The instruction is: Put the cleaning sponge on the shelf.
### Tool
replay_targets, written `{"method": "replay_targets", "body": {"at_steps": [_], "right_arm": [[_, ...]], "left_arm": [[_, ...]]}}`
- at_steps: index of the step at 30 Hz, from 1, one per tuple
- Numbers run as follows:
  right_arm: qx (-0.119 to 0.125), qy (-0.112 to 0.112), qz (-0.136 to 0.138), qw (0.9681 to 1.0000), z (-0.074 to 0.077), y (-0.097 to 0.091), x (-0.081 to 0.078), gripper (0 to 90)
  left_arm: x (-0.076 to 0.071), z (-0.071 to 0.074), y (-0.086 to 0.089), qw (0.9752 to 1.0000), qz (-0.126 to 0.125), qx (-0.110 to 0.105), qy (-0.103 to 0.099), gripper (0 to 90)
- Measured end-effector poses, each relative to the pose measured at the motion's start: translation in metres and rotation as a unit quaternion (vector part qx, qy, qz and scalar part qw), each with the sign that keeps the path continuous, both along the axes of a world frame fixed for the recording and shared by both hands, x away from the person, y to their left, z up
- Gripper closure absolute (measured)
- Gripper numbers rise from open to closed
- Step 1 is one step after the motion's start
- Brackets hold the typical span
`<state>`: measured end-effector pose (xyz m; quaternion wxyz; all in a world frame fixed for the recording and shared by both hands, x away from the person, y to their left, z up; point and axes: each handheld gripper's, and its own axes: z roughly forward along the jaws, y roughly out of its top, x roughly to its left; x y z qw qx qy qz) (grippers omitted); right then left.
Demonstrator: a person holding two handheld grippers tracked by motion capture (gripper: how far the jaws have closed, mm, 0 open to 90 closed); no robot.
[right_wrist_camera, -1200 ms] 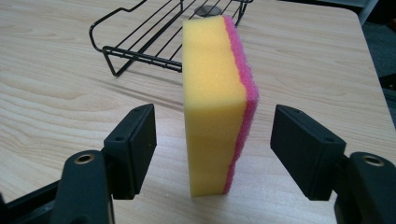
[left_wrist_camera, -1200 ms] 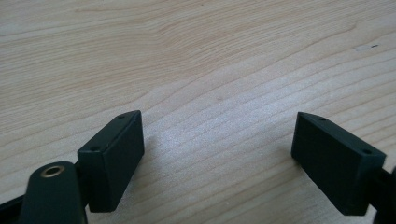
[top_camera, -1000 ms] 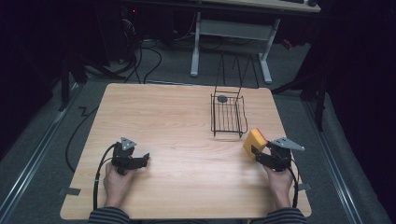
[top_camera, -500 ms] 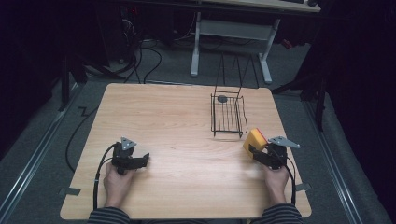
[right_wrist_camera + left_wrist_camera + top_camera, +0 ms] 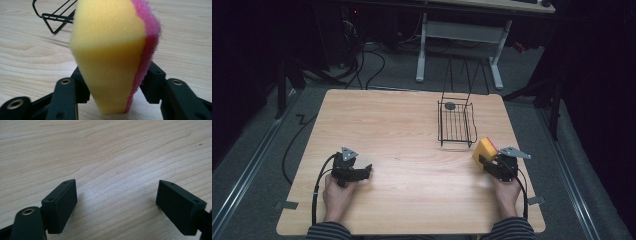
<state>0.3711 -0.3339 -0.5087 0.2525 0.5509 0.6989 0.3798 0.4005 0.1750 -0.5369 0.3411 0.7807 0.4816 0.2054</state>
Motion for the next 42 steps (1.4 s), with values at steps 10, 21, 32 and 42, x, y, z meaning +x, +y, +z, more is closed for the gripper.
{"method": "replay_targets", "body": {"at_steps": [10, 21, 32, 42], "right_arm": [[0.002, -0.005, 0.004, 1.0000, 0.002, -0.001, -0.004, 60.2], [0.006, -0.015, 0.008, 0.9998, 0.005, -0.003, -0.009, 60.5], [0.013, -0.019, 0.008, 0.9997, 0.008, -0.009, -0.017, 60.6], [0.022, -0.028, 0.012, 0.9993, 0.014, -0.013, -0.026, 60.6]], "left_arm": [[0.000, 0.000, 0.000, 1.0000, 0.000, 0.000, 0.000, 17.7], [0.000, 0.000, 0.000, 1.0000, 0.000, 0.000, 0.000, 17.7], [0.000, 0.000, 0.000, 1.0000, 0.000, 0.000, 0.000, 17.7], [0.000, 0.000, 0.000, 1.0000, 0.000, 0.000, 0.000, 17.7]]}}
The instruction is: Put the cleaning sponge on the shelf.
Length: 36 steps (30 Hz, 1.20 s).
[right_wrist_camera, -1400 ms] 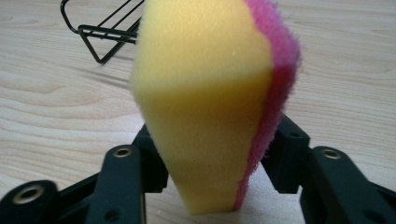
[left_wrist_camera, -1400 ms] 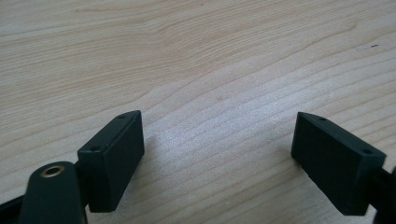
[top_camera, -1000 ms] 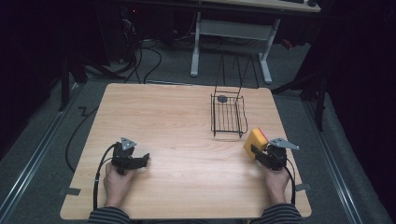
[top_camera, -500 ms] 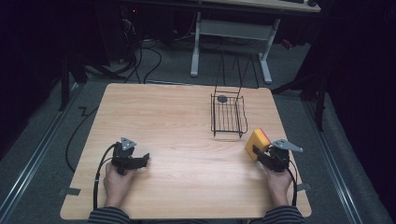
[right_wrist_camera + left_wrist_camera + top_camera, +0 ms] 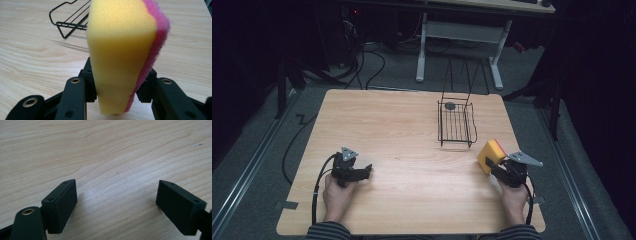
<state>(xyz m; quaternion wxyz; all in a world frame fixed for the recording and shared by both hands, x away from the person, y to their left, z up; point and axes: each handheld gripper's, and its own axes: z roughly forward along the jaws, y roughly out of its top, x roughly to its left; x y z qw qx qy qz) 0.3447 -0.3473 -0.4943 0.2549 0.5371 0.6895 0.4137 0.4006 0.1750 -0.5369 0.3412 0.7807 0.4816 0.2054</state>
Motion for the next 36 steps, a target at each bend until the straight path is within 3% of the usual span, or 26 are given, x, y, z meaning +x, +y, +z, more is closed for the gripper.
{"method": "replay_targets", "body": {"at_steps": [12, 36], "right_arm": [[0.008, -0.021, 0.011, 0.9997, 0.017, -0.001, -0.012, 60.6], [0.009, -0.048, 0.046, 0.9978, 0.044, 0.014, -0.015, 60.7]], "left_arm": [[0.000, 0.000, 0.000, 1.0000, 0.000, 0.000, 0.000, 17.7], [0.000, 0.000, 0.000, 1.0000, 0.000, 0.000, 0.000, 17.7]]}}
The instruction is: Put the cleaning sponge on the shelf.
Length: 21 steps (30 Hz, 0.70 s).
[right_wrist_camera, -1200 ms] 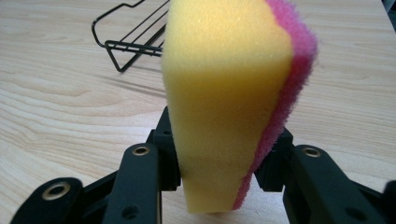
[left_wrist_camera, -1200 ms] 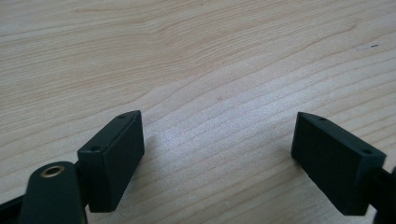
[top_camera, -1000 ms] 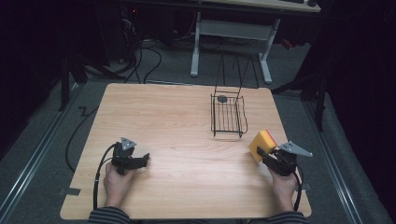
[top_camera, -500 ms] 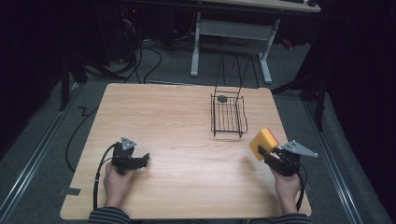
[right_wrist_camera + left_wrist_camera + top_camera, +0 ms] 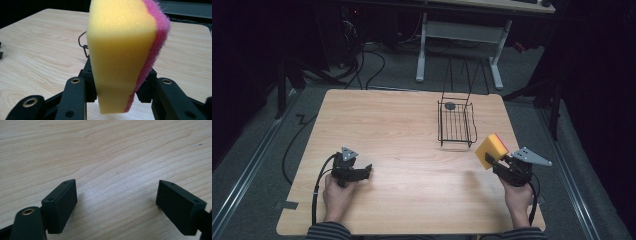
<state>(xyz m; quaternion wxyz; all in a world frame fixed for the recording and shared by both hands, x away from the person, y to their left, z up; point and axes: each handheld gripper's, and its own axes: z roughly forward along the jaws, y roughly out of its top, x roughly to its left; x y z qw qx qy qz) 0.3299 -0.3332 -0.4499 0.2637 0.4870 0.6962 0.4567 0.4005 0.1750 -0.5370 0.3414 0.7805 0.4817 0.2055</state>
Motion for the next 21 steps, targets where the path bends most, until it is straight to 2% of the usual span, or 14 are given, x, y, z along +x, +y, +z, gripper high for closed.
{"method": "replay_targets", "body": {"at_steps": [21], "right_arm": [[0.005, -0.013, 0.034, 0.9993, 0.022, 0.027, 0.017, 60.8]], "left_arm": [[0.000, 0.000, 0.000, 1.0000, 0.000, 0.000, 0.000, 17.7]]}}
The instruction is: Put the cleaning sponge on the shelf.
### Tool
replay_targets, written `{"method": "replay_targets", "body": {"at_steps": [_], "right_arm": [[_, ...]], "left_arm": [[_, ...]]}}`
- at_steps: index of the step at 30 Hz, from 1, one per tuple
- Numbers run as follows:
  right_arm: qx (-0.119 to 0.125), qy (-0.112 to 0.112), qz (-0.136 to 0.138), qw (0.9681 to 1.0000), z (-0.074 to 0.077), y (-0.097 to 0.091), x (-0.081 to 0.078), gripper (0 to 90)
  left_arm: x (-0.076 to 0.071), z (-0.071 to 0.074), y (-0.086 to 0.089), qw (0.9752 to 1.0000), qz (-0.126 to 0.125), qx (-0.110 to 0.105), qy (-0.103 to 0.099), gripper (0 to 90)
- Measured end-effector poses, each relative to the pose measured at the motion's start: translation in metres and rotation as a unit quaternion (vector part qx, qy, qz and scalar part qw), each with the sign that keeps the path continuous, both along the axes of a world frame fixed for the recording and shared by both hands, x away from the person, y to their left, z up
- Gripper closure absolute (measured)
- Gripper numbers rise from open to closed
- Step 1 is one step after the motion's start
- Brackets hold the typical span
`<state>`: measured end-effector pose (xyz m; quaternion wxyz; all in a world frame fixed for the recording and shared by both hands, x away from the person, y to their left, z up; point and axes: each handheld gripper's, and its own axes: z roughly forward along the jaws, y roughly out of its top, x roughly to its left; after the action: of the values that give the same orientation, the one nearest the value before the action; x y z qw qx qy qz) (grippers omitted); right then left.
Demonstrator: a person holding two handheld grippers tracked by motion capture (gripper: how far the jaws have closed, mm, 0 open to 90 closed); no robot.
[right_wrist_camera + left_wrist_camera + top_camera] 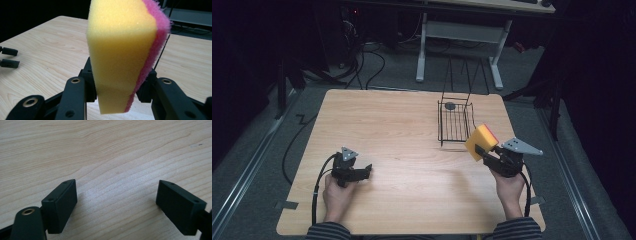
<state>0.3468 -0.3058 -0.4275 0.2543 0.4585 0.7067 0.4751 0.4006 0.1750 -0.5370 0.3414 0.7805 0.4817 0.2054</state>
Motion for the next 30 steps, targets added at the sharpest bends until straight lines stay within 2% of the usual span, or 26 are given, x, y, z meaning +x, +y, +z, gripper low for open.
{"method": "replay_targets", "body": {"at_steps": [12, 20, 25, 30], "right_arm": [[-0.007, -0.013, 0.001, 0.9999, 0.013, 0.008, 0.017, 60.7], [0.003, -0.020, 0.000, 0.9998, 0.014, 0.012, 0.032, 60.7], [-0.006, -0.013, -0.001, 0.9999, 0.014, 0.017, 0.040, 60.6], [-0.015, -0.018, -0.003, 0.9997, 0.011, 0.021, 0.050, 60.5]], "left_arm": [[0.000, 0.000, 0.000, 1.0000, 0.000, 0.000, 0.000, 17.7], [0.000, 0.000, 0.000, 1.0000, 0.000, 0.000, 0.000, 17.7], [0.000, 0.000, 0.000, 1.0000, 0.000, 0.000, 0.000, 17.7], [0.000, 0.000, 0.000, 1.0000, 0.000, 0.000, 0.000, 17.7]]}}
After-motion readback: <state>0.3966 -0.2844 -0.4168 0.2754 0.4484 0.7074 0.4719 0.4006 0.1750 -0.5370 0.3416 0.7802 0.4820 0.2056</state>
